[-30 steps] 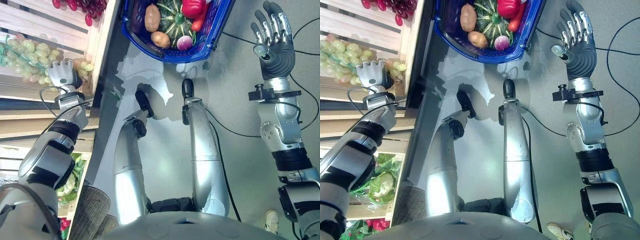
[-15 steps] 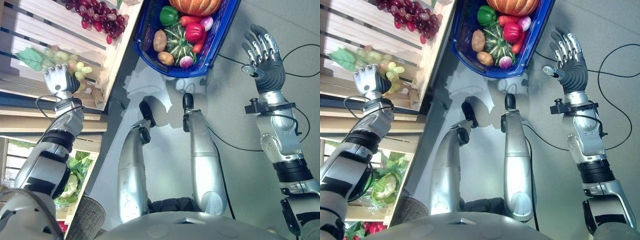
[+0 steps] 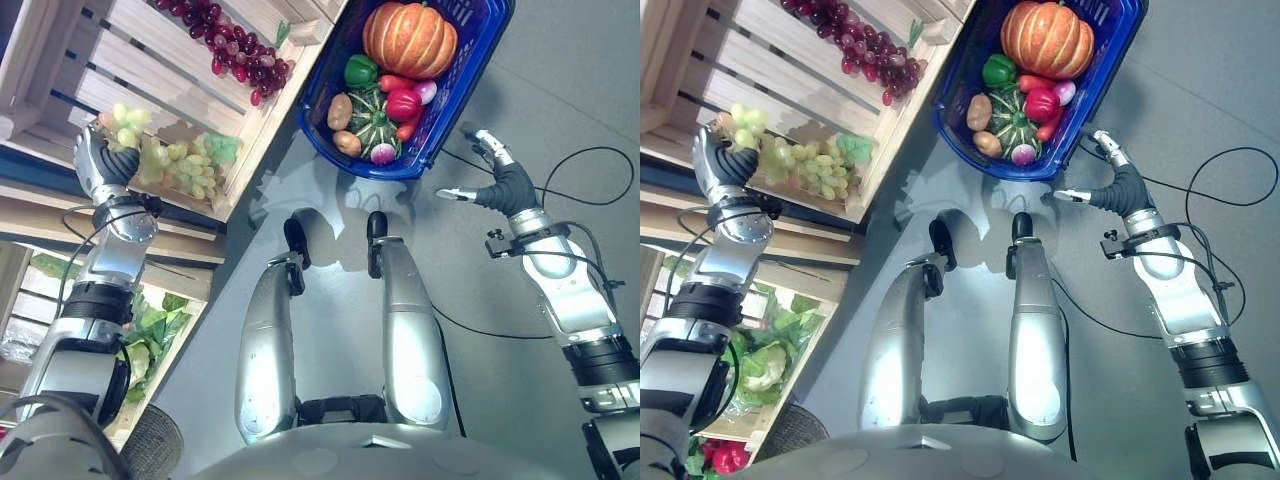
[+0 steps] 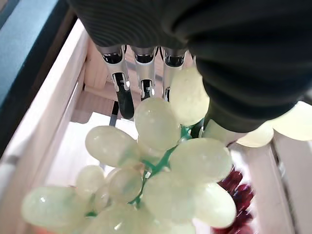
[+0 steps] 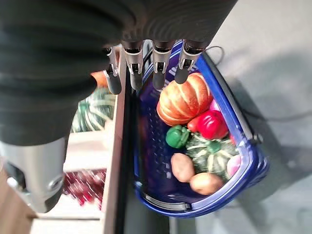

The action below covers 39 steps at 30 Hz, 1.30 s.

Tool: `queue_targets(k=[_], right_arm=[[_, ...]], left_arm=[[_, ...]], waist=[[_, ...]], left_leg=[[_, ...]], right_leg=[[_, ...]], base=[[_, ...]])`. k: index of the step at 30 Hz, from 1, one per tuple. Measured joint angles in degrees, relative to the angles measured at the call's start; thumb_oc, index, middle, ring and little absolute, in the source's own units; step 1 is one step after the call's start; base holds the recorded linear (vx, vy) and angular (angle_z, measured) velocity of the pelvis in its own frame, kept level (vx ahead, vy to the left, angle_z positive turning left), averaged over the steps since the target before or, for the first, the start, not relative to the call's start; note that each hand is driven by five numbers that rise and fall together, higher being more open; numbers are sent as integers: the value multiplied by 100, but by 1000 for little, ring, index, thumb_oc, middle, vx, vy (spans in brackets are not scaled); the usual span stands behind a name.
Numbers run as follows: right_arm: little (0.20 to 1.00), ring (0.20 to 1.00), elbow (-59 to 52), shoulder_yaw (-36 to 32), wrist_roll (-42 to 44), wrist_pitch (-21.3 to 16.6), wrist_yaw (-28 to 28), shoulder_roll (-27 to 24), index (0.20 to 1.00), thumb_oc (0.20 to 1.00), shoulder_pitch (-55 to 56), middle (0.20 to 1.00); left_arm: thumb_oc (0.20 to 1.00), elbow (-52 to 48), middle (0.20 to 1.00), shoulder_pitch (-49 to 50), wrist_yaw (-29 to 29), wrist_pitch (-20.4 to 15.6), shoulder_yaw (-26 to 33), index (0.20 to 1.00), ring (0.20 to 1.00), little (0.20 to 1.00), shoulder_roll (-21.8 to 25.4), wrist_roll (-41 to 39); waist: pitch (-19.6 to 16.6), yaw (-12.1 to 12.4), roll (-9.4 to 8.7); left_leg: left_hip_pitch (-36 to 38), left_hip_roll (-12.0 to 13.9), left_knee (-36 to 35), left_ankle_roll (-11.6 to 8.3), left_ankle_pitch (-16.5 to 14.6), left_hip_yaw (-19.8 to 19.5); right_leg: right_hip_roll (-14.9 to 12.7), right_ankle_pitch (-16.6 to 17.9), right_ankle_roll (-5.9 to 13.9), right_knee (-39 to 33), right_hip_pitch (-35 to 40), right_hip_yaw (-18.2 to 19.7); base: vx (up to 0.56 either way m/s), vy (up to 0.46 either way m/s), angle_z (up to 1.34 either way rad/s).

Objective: Pick up fruits and vegetables into the basket

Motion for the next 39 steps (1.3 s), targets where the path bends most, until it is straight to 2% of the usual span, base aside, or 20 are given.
queue_targets(k=[3, 9, 15, 21, 31, 39], right_arm=[[1000, 1000, -3, 238, -261, 298, 99, -53, 1000, 1000, -405, 1000], [1000, 1000, -13, 728, -765, 571, 226, -46, 1000, 1000, -1050, 1000], [1000, 1000, 5, 1263, -1084, 868, 234, 198, 1000, 1000, -1528, 1000], [1000, 1000, 415, 1686, -1073, 1180, 247, 656, 1000, 1000, -1820, 1000], [1000, 1000, 685, 2112, -960, 1359, 107, 1274, 1000, 1000, -2197, 1000], [1000, 1000, 892, 2316, -602, 1485, -308, 1728, 1000, 1000, -2298, 1000]], left_arm=[[200, -300, 200, -9, -302, -94, 80, 200, 200, 200, 4, -426], [200, -830, 200, -38, -694, -224, 81, 200, 200, 200, 3, -1083], [200, -1281, 200, -130, -1138, -353, 79, 200, 200, 200, -12, -1448], [200, -1576, 200, -273, -1763, -430, -46, 200, 200, 200, -181, -1987], [200, -2054, 200, -463, -2553, -423, -309, 200, 200, 200, -453, -2578], [200, -2345, 200, -529, -3038, -305, -757, 200, 200, 200, -839, -3222]], waist=[[3, 74, -5], [15, 279, -29], [22, 409, -60], [23, 555, -63], [22, 700, -63], [22, 805, -63]], left_leg=[[122, 1, -7, 8, 4, -73], [412, -13, -99, 24, 8, -133], [751, -28, -228, 26, 20, -211], [1126, -124, -488, 25, 101, -276], [1427, -200, -714, 40, 208, -348], [1684, -239, -909, 29, 293, -362]], right_leg=[[6, 0, -1, -75, 195, -84], [5, 1, 1, -213, 550, -145], [-8, 2, -2, -355, 947, -265], [-78, -5, 5, -471, 1297, -311], [-152, -20, 31, -593, 1601, -424], [-187, -40, 57, -637, 1809, -457]], base=[[11, -65, 8], [11, -52, 5], [6, -39, 7], [-1, -47, 8], [3, -42, 7], [-2, -55, 3]])
